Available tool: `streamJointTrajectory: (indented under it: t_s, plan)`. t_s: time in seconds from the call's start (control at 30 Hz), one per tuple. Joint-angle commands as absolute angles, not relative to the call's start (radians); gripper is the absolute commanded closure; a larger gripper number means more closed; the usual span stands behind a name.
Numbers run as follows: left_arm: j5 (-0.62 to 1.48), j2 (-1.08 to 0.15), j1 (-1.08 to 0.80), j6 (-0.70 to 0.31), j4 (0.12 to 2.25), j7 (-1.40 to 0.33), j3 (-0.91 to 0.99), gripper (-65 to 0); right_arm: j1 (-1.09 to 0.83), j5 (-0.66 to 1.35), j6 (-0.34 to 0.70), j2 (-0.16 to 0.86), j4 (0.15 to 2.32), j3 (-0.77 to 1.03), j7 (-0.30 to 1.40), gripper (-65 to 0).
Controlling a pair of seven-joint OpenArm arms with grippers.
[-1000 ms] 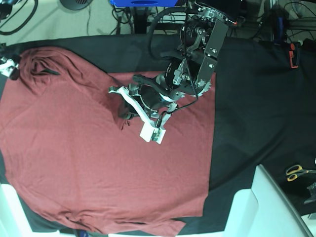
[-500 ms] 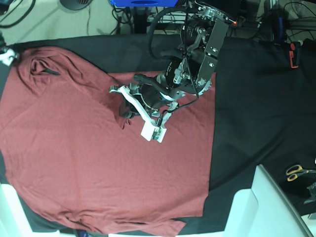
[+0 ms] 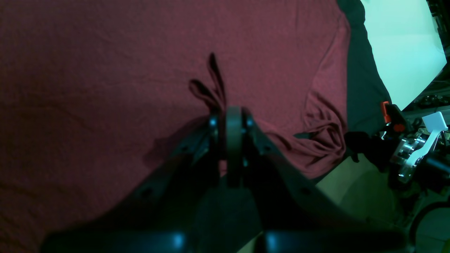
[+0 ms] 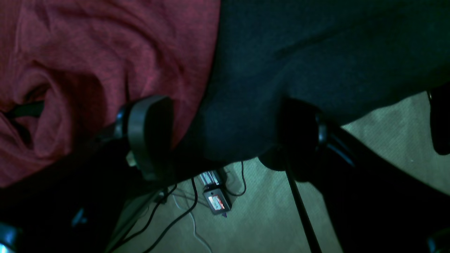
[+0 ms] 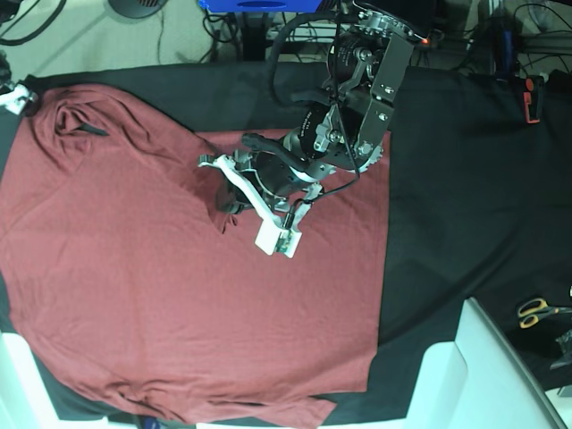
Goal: Fold the T-shirt properly
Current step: 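Drag the held sleeve with the left gripper across the shirt body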
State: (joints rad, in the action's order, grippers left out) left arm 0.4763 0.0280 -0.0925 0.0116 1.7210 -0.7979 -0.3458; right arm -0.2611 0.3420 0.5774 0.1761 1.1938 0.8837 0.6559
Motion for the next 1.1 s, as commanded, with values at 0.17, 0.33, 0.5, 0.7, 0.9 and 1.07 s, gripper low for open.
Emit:
streamJointTrajectory:
  t_s: [0.17, 0.33, 0.5, 0.7, 0.9, 1.07]
  plan:
    - [0.489, 0.038, -0.084, 0.004, 1.744, -0.779, -0.346, 0.0, -0.255, 0.348, 0.587, 0.165, 1.204, 0.883, 0.691, -38.6]
    - [0.489, 0.038, -0.084, 0.004, 1.744, -0.779, -0.346, 0.0, -0.257, 0.348, 0.587, 0.163, 1.213, 0.852, 0.719, -25.1]
    - [0.489, 0.036, -0.084, 0.004, 1.744, -0.779, -0.346, 0.0, -0.257, 0.348, 0.588, 0.157, 1.213, 0.820, 0.727, -25.1]
    - [0.489, 0.036, -0.084, 0.004, 1.744, -0.779, -0.346, 0.0, -0.269, 0.348, 0.654, 0.137, 1.307, 0.829, 0.730, -39.6]
    - [0.489, 0.035, -0.084, 0.004, 1.744, -0.779, -0.346, 0.0, -0.269, 0.348, 0.671, 0.116, 1.360, 0.829, 0.797, -38.1]
    - [0.489, 0.035, -0.085, 0.004, 1.744, -0.779, -0.346, 0.0, -0.260, 0.348, 0.671, 0.116, 1.354, 0.829, 0.797, -38.0]
